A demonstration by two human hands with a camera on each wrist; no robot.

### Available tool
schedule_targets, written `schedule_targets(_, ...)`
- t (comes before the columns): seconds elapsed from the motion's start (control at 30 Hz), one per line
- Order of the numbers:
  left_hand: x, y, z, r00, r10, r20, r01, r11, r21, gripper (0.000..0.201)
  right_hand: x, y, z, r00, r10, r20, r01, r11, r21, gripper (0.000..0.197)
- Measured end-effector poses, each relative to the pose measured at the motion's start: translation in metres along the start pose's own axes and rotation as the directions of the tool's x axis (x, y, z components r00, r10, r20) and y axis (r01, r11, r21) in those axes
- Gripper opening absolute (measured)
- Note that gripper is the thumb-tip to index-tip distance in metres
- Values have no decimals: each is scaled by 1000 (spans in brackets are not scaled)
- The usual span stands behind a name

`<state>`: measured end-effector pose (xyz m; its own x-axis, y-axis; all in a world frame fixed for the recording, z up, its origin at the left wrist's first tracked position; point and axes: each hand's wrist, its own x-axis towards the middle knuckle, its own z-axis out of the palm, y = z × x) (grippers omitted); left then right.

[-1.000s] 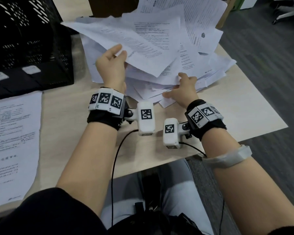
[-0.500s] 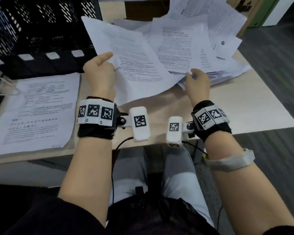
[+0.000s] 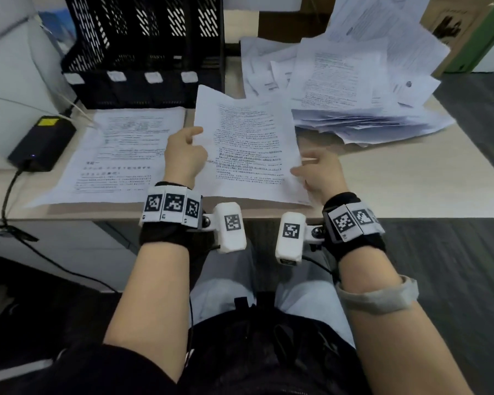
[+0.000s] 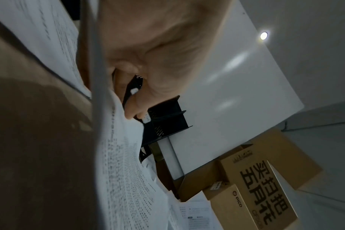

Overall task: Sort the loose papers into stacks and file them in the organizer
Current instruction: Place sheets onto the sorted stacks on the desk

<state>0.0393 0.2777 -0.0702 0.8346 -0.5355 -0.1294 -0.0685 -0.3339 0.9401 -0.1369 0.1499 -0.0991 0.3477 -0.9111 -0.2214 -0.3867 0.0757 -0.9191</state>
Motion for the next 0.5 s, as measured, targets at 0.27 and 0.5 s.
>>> schedule_targets(0.27,-19,-9,-5,978,29,206,-90,953,290,51,-9,10,14,992,-43,-118,34,997,-72,37)
schedule_targets(0.5,-20,-22,-2,911,-90,402,-164,816,554,72,-13,9,17,993,-63,-104,41,979,-202,30)
